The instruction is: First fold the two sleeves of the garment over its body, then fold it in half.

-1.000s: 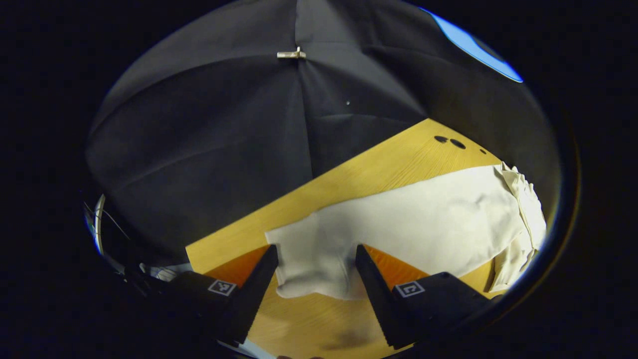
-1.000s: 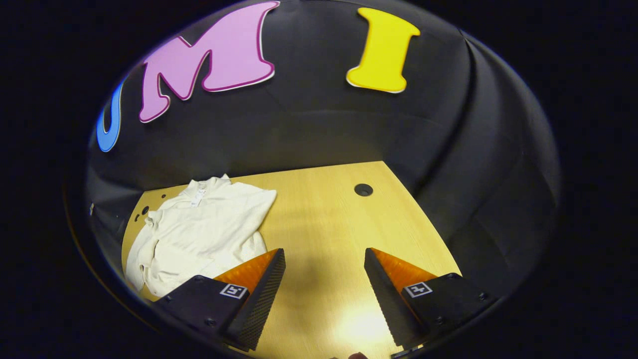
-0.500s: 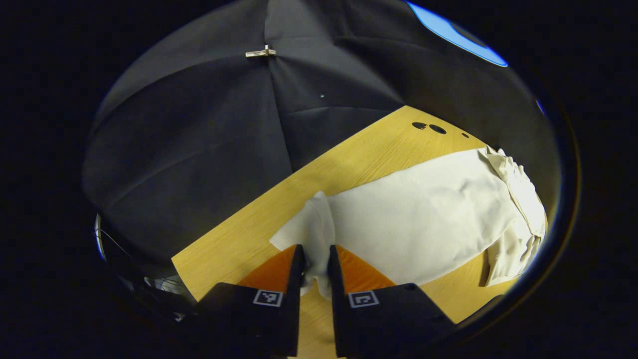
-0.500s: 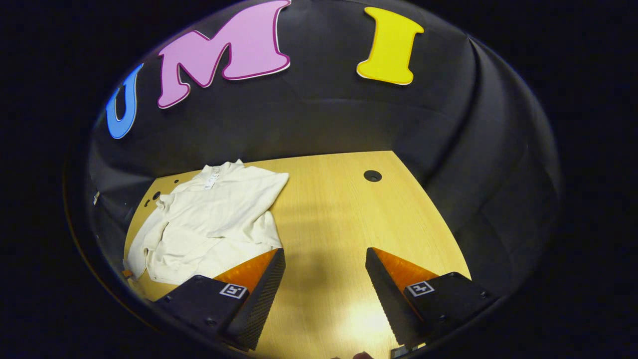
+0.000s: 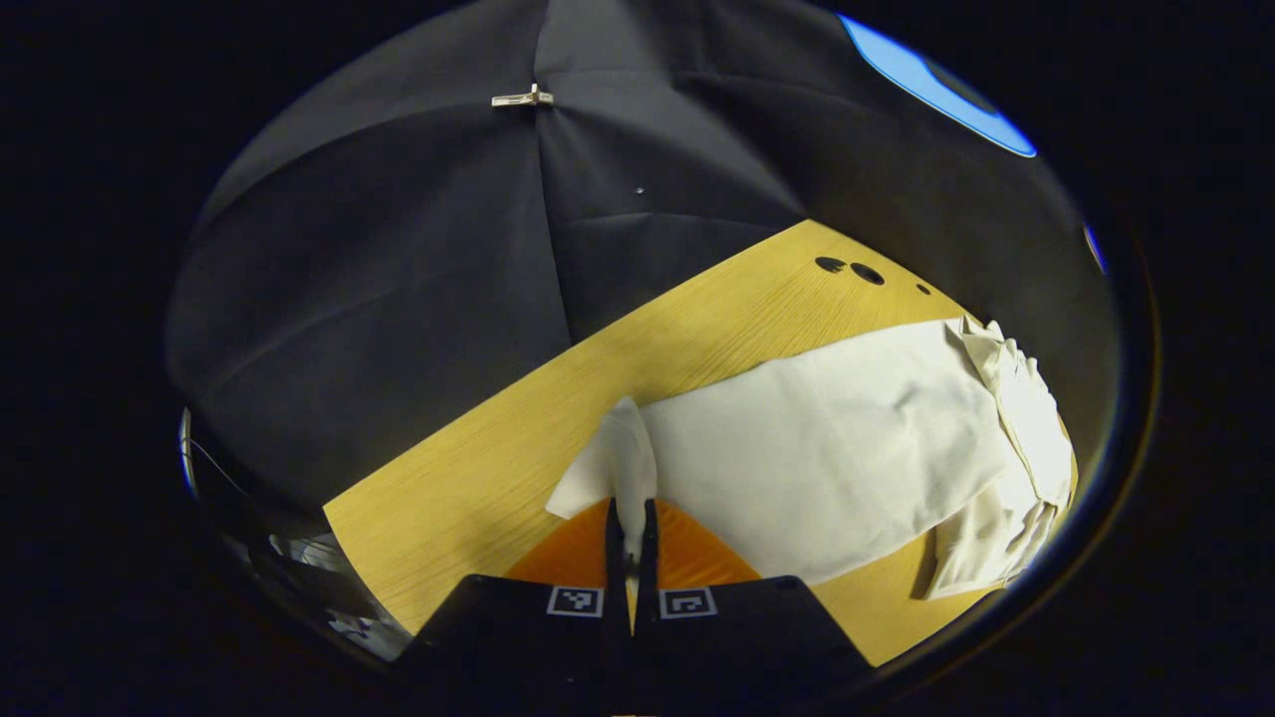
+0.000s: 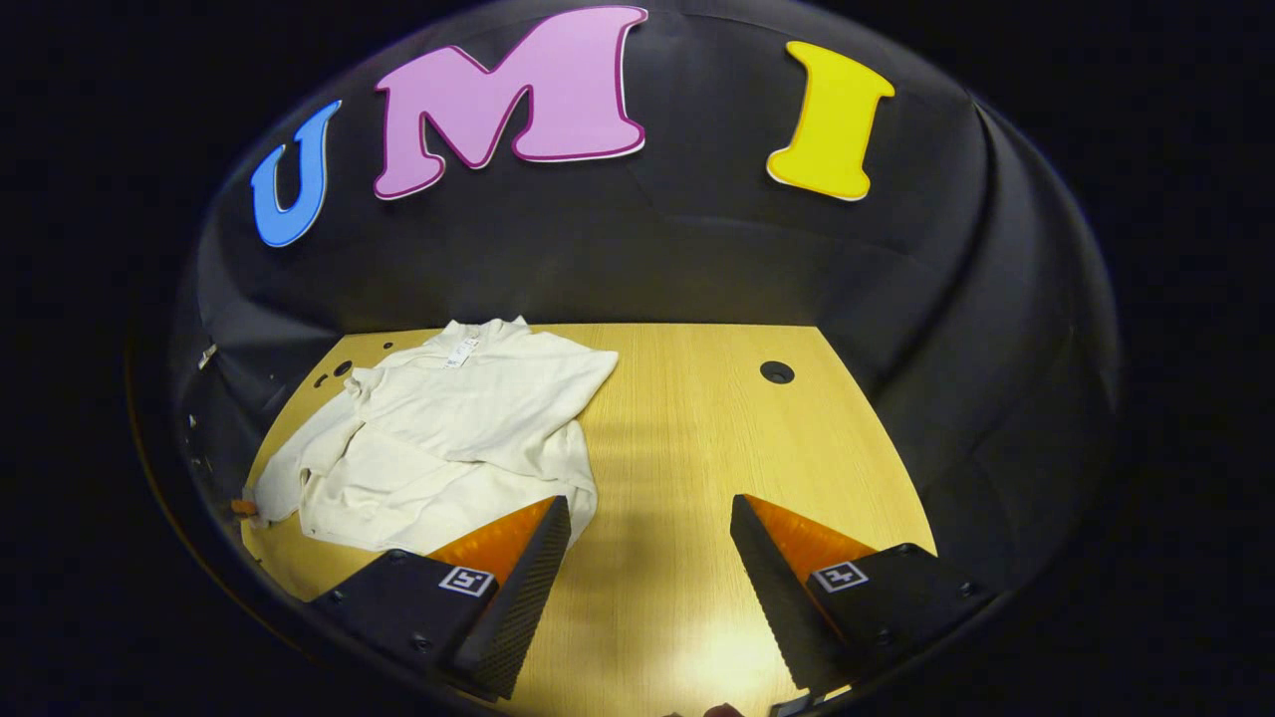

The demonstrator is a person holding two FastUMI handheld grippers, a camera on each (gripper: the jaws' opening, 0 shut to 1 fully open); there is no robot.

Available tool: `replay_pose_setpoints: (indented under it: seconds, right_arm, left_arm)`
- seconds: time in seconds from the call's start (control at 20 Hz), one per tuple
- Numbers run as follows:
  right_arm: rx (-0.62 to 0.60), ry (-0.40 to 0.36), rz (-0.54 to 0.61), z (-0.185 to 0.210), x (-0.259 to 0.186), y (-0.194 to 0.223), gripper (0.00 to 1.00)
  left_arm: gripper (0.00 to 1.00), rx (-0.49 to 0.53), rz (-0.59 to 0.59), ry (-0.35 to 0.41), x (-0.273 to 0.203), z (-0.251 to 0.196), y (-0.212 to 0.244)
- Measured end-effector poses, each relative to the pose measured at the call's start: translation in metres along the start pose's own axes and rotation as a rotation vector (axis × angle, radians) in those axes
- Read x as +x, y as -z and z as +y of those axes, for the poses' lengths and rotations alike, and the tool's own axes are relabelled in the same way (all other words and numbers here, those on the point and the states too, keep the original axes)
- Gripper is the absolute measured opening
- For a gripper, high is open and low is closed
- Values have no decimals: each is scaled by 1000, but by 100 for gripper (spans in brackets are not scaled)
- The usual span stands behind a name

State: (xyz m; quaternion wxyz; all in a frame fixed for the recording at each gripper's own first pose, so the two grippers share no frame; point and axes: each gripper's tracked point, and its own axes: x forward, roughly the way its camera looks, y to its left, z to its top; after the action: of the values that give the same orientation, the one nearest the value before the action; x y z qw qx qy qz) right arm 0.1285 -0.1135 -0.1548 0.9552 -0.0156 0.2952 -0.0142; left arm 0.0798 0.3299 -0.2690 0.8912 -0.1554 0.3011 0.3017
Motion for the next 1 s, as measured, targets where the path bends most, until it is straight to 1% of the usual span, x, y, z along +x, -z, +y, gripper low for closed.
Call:
replay_pose_setpoints:
  seconds: [0.15,0.25,0.4,0.5,0.65,0.75,0.95,1.0]
  right_arm:
    - [-4,-15,-6,2,-1,4,99]
    - [-24,-42,-8,4,-4,8,99]
    - [-94,-30,-26,-8,-8,15,99]
    - [-79,-30,-35,-11,-12,17,99]
    - [-19,-6,-50,-22,-13,22,99]
    - [2,32,-61,-37,-12,28,98]
    - [49,87,-45,-60,-14,47,98]
    - [57,95,-39,-64,-15,51,98]
  left_arm:
    - [6,27,-27,18,-7,-19,-26]
    - [6,59,-49,35,-12,-34,-45]
    - [6,91,-83,77,-20,-69,-80]
    - [6,104,-113,111,-26,-98,-106]
    - [6,146,-151,171,-35,-154,-140]
    - [6,185,-175,209,-41,-196,-158]
    - [6,242,-205,294,-50,-281,-179]
    - [10,262,-213,318,-55,-304,-182]
